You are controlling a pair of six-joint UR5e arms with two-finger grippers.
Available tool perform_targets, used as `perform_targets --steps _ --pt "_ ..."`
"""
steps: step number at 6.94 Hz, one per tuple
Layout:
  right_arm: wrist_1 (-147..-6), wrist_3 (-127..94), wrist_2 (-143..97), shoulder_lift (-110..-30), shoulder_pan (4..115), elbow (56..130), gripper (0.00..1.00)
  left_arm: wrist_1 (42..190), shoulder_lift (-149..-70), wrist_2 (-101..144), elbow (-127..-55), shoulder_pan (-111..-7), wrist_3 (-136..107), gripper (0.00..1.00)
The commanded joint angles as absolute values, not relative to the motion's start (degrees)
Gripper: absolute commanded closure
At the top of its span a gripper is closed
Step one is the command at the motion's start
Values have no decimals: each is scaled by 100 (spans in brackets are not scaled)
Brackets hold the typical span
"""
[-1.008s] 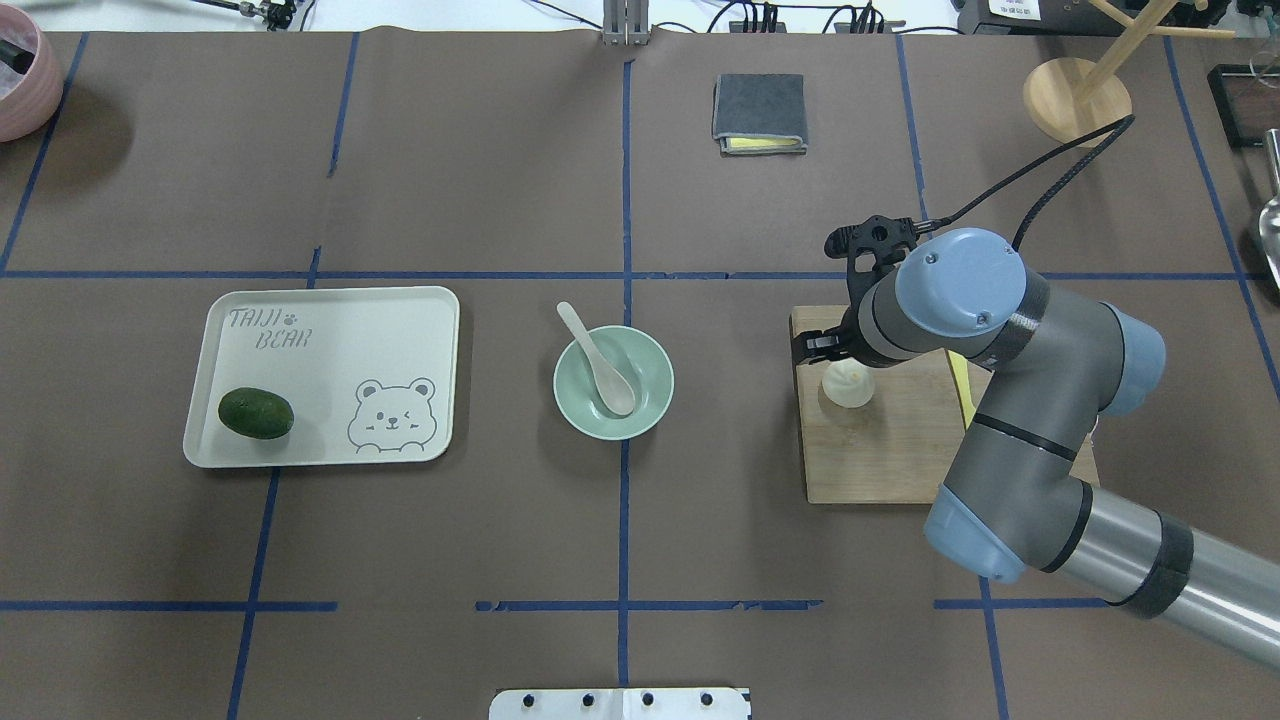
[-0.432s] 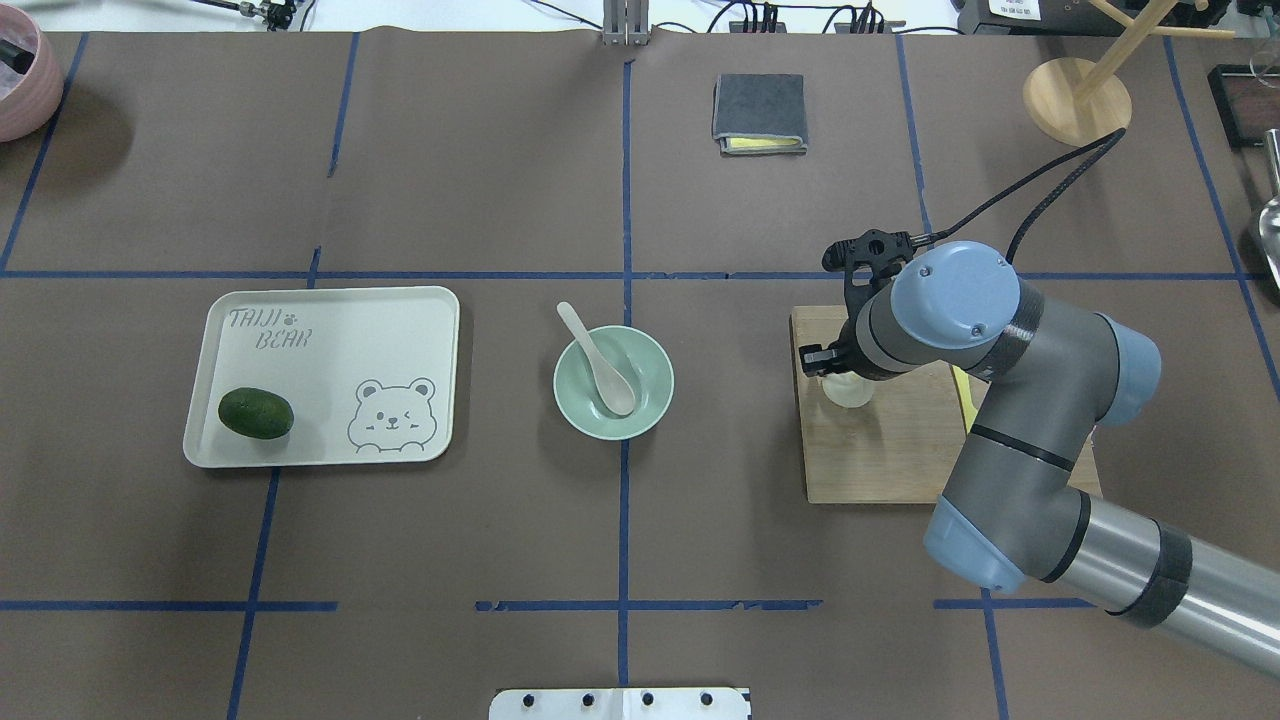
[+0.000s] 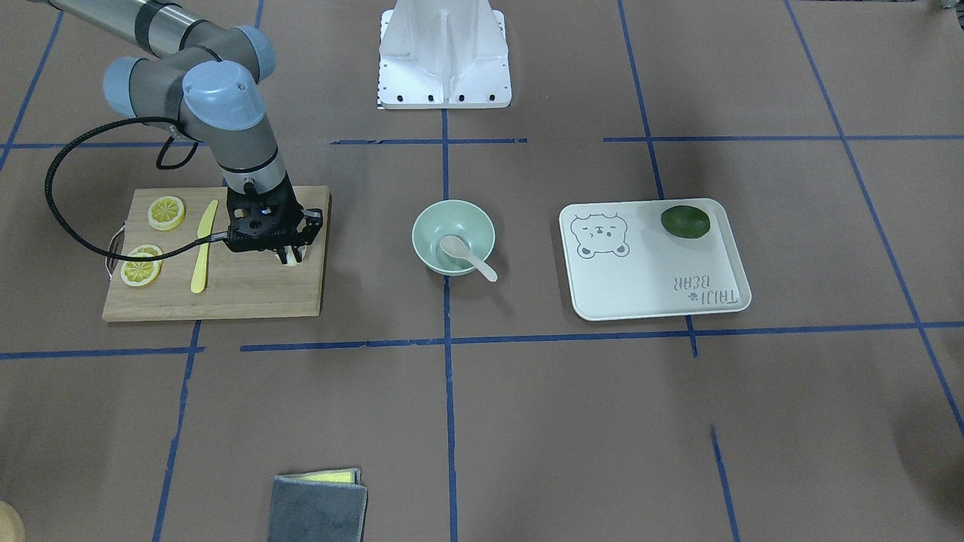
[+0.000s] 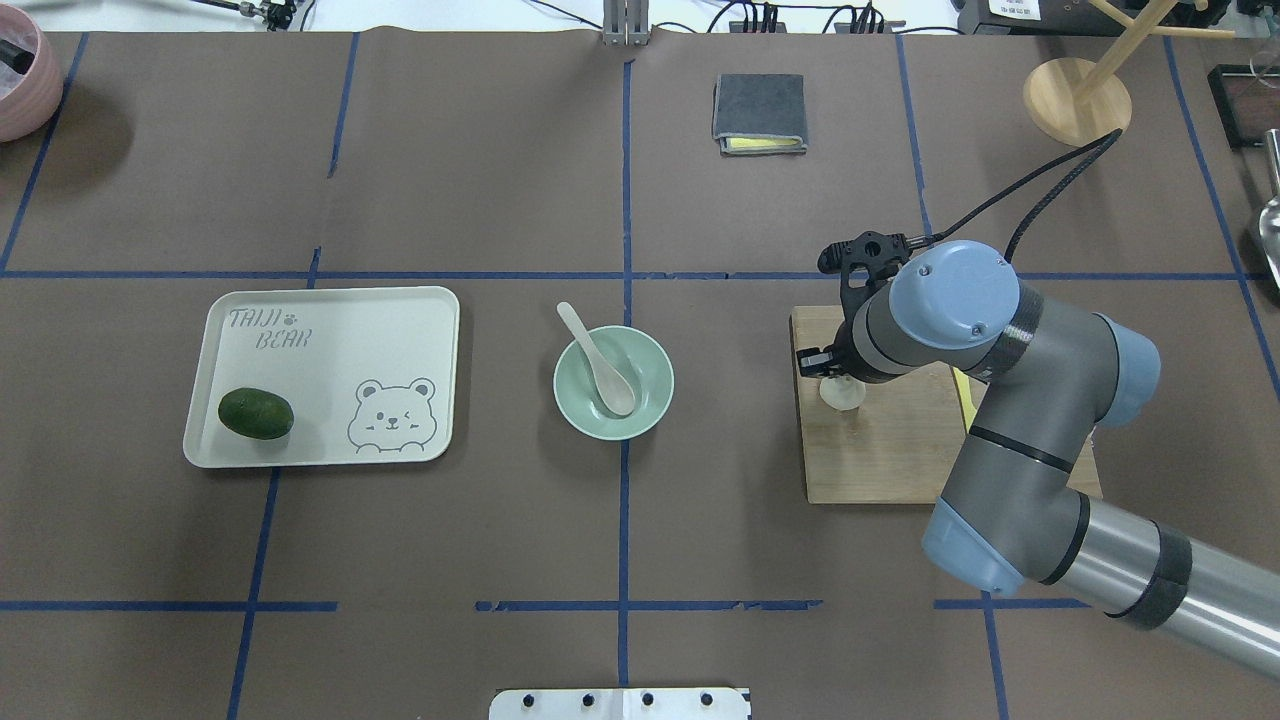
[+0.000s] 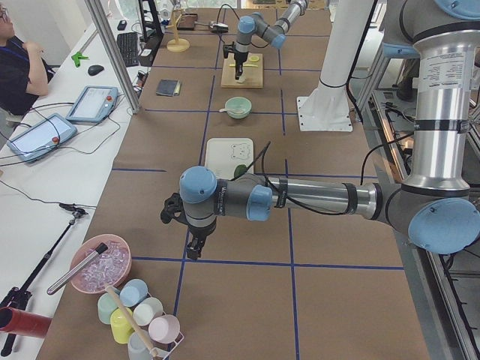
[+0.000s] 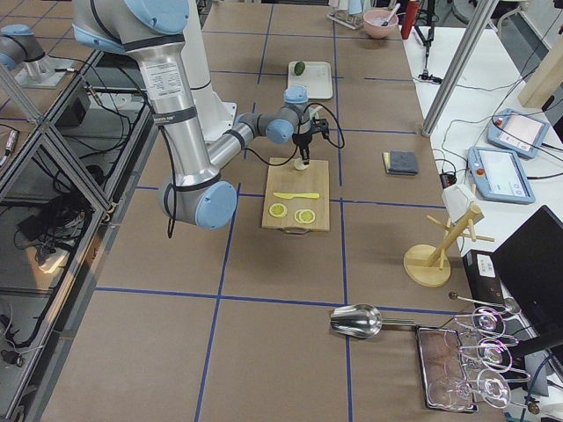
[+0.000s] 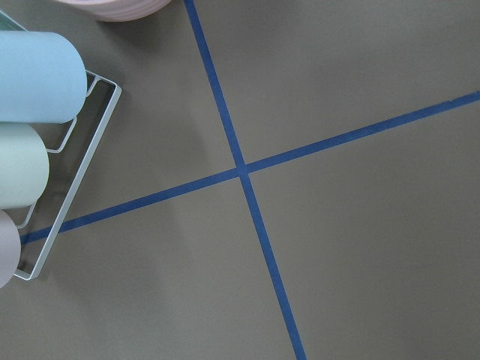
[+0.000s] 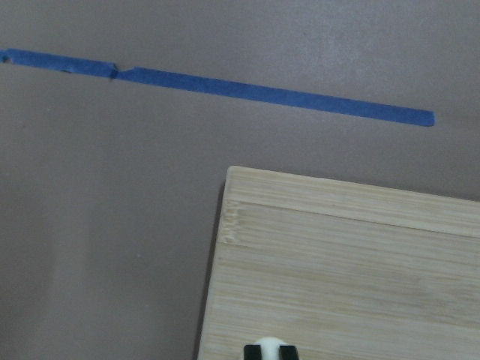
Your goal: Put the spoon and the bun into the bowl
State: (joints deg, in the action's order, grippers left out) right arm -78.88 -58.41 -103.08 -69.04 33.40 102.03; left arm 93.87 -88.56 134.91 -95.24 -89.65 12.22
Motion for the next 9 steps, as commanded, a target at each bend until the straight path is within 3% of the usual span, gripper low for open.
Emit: perform_targets --steps 1,4,6,7,8,9 --pt "-8276 -6081 -10310 -6446 3305 10283 100 9387 -8859 13500 -9536 -8965 1222 0" --pt "-9429 -6923 -10249 -4874 3113 9952 100 9387 -8868 13500 -9554 -8965 1222 0" --pt "-9404 -7450 -9725 -3950 2718 8804 100 9387 -8912 13500 -9545 -8965 1222 0" --pt "-9396 -7531 -9495 -3885 2542 8615 100 9387 -8921 13500 -9545 -8965 1222 0" --pt "-9396 -7524 -9449 -3928 2505 8605 75 9395 -8930 13500 -9554 -8965 1222 0" --pt "-9404 -7523 -9326 -3964 2461 8622 1 9396 -8930 13500 -9554 -8965 1222 0"
